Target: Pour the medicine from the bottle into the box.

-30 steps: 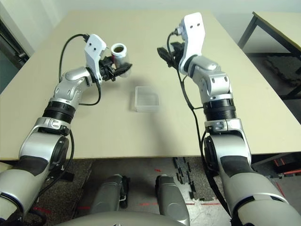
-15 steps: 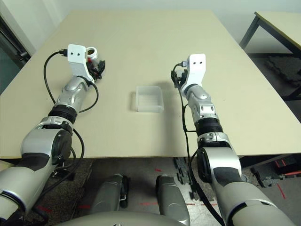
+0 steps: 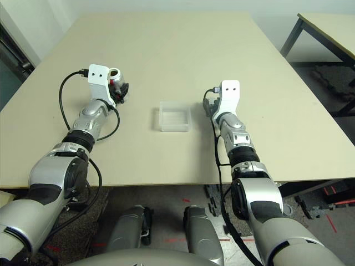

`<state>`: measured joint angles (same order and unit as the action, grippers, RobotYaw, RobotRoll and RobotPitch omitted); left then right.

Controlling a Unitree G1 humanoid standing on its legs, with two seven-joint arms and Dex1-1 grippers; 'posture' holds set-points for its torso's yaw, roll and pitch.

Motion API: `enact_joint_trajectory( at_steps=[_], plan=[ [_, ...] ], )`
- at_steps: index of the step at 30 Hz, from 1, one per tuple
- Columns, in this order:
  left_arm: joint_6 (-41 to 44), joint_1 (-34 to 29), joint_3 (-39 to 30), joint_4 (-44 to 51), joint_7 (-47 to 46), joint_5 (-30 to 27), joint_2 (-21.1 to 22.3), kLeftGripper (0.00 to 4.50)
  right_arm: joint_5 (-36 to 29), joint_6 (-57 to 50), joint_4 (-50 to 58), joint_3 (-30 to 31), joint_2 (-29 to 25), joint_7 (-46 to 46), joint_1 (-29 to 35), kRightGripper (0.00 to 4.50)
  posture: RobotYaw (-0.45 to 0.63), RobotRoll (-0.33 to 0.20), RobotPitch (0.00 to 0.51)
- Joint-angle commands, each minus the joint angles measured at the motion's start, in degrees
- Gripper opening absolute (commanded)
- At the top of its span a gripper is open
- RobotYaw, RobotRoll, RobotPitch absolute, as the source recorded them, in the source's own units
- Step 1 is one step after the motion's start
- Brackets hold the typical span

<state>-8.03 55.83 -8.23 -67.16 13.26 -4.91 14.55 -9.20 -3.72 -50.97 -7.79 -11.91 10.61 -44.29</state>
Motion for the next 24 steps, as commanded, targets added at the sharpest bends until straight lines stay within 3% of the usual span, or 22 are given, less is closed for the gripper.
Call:
enact_joint_trajectory(
  at_steps=[1,2,8,17,24],
  plan=[
    [0.1,-0.1,-0.2,-0.8,-1.4,0.7,0.5,2.46,0.7,-1.4,-0.5,0.0,-0.3,0.4,-0.6,4.29,0.07,0.000,0.103],
    [0.1,0.0,-0.3,-0.9,-1.7,0.7,0.6,2.46,0.6,-1.7,-0.4,-0.1,-0.5,0.4,-0.7,4.49,0.07,0.000,0.103],
    [1.8,1.9,-0.9,-2.7,-2.9,0.7,1.9,2.46,-0.2,-5.2,3.4,-0.9,-3.7,2.8,-1.6,4.50,0.05,0.000,0.096],
    [3.6,6.4,-0.4,-5.5,-3.6,2.3,4.1,2.46,-3.7,-22.0,28.2,-0.4,-10.2,9.5,5.4,4.50,0.03,0.000,0.091],
    [2.9,10.3,3.0,-6.9,-1.7,6.8,5.6,2.46,-5.4,-35.8,44.3,2.5,-18.4,17.7,11.0,4.50,0.01,0.000,0.082]
  ],
)
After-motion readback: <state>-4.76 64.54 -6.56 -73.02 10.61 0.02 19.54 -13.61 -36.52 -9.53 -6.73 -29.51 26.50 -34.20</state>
